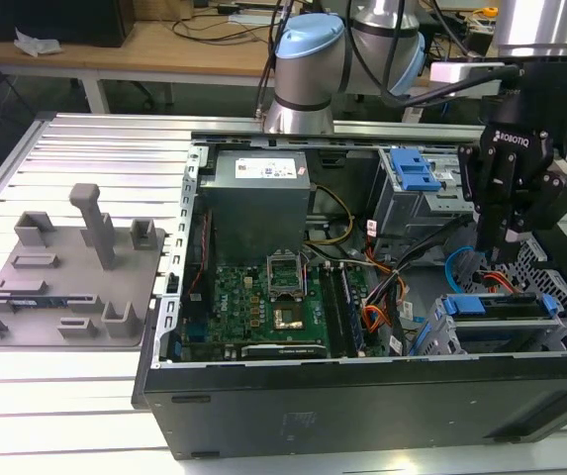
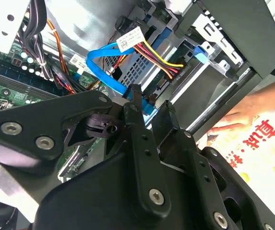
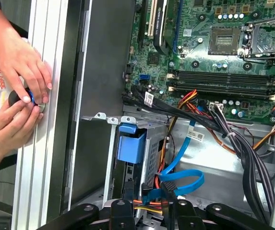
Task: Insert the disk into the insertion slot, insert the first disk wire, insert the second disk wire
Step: 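Insert the second disk wire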
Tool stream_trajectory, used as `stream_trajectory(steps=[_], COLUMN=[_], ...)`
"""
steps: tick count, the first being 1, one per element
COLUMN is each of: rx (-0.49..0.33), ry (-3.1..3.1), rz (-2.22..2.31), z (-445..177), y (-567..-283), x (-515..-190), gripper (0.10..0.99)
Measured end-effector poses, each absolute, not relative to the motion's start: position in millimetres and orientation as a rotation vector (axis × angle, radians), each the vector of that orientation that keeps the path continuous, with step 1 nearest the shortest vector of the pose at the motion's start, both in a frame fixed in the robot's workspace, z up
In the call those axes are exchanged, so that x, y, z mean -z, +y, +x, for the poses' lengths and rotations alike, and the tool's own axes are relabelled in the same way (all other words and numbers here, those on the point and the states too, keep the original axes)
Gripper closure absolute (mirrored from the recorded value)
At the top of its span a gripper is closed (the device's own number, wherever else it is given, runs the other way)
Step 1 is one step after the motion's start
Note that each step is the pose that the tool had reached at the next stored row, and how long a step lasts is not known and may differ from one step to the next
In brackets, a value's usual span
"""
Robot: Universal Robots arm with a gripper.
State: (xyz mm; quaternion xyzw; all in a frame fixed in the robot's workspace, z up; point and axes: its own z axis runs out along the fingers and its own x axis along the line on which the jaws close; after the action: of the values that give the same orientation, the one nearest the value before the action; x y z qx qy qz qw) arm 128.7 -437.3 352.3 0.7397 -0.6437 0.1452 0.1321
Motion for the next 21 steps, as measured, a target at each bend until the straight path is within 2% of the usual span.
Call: stream_trajectory(steps=[5,6,15,16,17,21], rx=[-0.421,-0.421,-0.421,-0.421,-0.421,-0.421], ry=[-1.87,-1.871,-1.871,-1.871,-1.871,-1.871], rz=[2.144,2.144,2.144,2.144,2.144,2.144], z=[128.7,128.7,128.7,128.7,128.7,128.7], y=[-437.6,-437.6,-437.6,-437.6,-437.6,-437.6], x=[-352.2,-352.2,-351.4,-351.3,-351.2,-350.6], gripper=[0.725,0.812,0.812,0.827,0.894,0.925])
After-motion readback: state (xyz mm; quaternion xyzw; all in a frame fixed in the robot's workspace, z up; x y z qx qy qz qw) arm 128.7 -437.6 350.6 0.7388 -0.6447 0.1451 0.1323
